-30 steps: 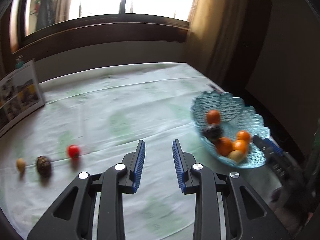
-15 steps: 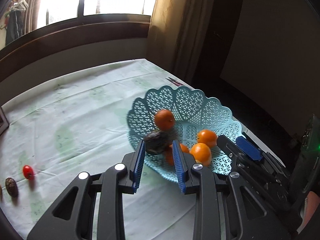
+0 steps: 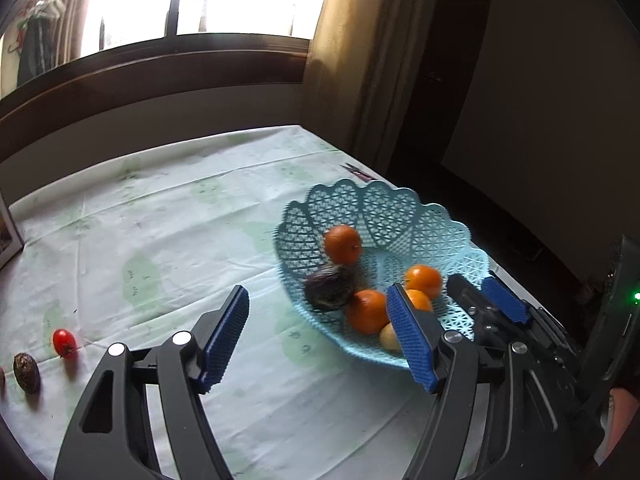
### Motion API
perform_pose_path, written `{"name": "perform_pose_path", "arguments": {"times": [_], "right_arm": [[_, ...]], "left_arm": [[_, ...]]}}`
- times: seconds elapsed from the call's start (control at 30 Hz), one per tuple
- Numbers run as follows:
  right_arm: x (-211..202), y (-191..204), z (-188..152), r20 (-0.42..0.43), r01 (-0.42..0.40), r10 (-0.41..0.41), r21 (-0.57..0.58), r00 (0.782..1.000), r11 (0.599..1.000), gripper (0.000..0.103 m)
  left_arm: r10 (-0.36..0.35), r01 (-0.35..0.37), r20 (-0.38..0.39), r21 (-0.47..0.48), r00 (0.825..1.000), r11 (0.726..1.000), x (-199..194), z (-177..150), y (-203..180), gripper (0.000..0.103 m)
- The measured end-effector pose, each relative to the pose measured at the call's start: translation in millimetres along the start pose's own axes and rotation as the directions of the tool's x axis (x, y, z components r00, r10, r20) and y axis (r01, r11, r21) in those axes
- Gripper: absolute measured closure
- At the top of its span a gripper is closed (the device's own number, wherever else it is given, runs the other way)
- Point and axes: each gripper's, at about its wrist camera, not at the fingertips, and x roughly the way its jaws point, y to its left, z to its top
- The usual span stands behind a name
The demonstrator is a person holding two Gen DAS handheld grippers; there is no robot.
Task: Organize fruits
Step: 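Move the left tool back to the remaining tan fruit and grasp it, then carry the tan fruit into the blue basket and open the left tool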
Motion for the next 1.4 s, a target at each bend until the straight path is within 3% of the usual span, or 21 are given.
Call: {"name": "perform_pose_path", "arguments": {"times": [0.2, 0.3, 0.43, 0.53, 0.67, 0.73, 0.77, 0.87, 0.97, 1.17, 1.27, 1.33, 1.4], "right_arm": [[-0.4, -0.9, -0.1, 0.001, -0.002, 0.002, 0.003, 1.000, 1.000, 0.047], [-0.7, -1.1, 0.0, 0.001, -0.004, 0.004, 0.005, 1.000, 1.000, 0.047], [-1.5, -1.1, 0.2, 0.003, -0.007, 0.007, 0.004, 1.000, 1.000, 0.047], [-3.1, 1.4, 0.2, 0.011, -0.005, 0.005, -0.008, 1.000, 1.000, 0.040], [-4.4, 5.3, 0.4, 0.020, -0.005, 0.005, -0.027, 1.000, 1.000, 0.040], [-3.8, 7.3, 0.2, 0.017, -0.003, 0.004, -0.035, 1.000, 0.999, 0.040], [-3.6, 8.2, 0.2, 0.017, -0.003, 0.003, -0.038, 1.000, 0.999, 0.040], [-3.6, 9.7, 0.1, 0.017, 0.000, 0.001, -0.045, 1.000, 0.999, 0.040], [-3.3, 11.4, 0.0, 0.018, 0.006, -0.005, -0.053, 1.000, 0.999, 0.040], [-2.6, 13.0, -0.3, 0.018, 0.016, -0.015, -0.059, 1.000, 0.998, 0.040], [-2.6, 14.1, -0.2, 0.017, 0.019, -0.018, -0.062, 1.000, 0.998, 0.040], [-2.2, 14.4, 0.0, 0.014, 0.020, -0.019, -0.063, 1.000, 0.998, 0.040], [-2.2, 14.2, 0.2, 0.014, 0.020, -0.019, -0.062, 1.000, 0.998, 0.040]], "left_arm": [[0.050, -0.050, 0.008, -0.010, 0.999, 0.999, -6.6, -4.2, 19.4, 0.032], [0.089, -0.089, 0.014, -0.027, 0.996, 0.996, -13.1, -10.3, 31.4, 0.025], [0.192, -0.192, 0.008, -0.027, 0.981, 0.981, -22.5, -26.2, 55.4, 0.023], [0.259, -0.258, 0.007, -0.091, 0.966, 0.962, -39.1, -35.6, 88.2, 0.023], [0.372, -0.367, -0.008, -0.183, 0.928, 0.912, -67.6, -48.1, 141.1, 0.024], [0.439, -0.433, -0.032, -0.239, 0.898, 0.869, -84.4, -56.0, 173.5, 0.028], [0.449, -0.443, -0.037, -0.255, 0.893, 0.859, -88.9, -58.6, 182.1, 0.030], [0.519, -0.514, -0.073, -0.313, 0.851, 0.799, -107.5, -73.3, 222.5, 0.034], [0.547, -0.554, -0.128, -0.352, 0.827, 0.755, -115.9, -86.8, 251.4, 0.043], [0.521, -0.553, -0.194, -0.392, 0.831, 0.736, -107.4, -100.4, 280.4, 0.056], [0.492, -0.538, -0.220, -0.401, 0.842, 0.742, -99.1, -102.5, 288.6, 0.064], [0.476, -0.519, -0.210, -0.388, 0.854, 0.761, -95.9, -99.5, 287.0, 0.077], [0.472, -0.515, -0.207, -0.367, 0.857, 0.775, -92.4, -95.5, 283.7, 0.077]]}}
